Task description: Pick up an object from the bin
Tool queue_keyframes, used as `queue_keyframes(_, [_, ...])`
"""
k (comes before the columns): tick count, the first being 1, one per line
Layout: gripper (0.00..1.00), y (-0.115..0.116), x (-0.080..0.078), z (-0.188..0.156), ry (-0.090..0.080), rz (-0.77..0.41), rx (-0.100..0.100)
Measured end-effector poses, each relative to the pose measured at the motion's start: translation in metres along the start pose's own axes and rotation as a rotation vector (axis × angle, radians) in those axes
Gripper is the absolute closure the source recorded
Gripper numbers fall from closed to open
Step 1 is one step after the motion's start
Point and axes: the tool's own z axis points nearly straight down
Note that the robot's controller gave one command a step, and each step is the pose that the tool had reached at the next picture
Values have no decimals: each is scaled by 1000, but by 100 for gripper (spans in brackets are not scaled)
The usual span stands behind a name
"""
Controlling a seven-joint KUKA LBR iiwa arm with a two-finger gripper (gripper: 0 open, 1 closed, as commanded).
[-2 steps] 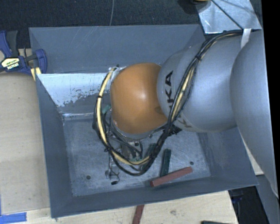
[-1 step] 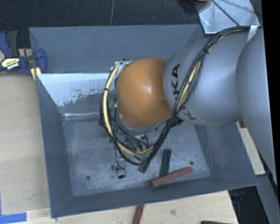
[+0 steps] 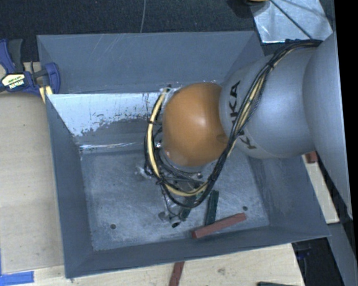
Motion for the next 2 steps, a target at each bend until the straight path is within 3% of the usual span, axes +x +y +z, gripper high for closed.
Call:
queue_keyframes(1, [0,-16,8,32,6,-147,-2])
queue_keyframes(2, [0,-38,14,38,7,-92,-3])
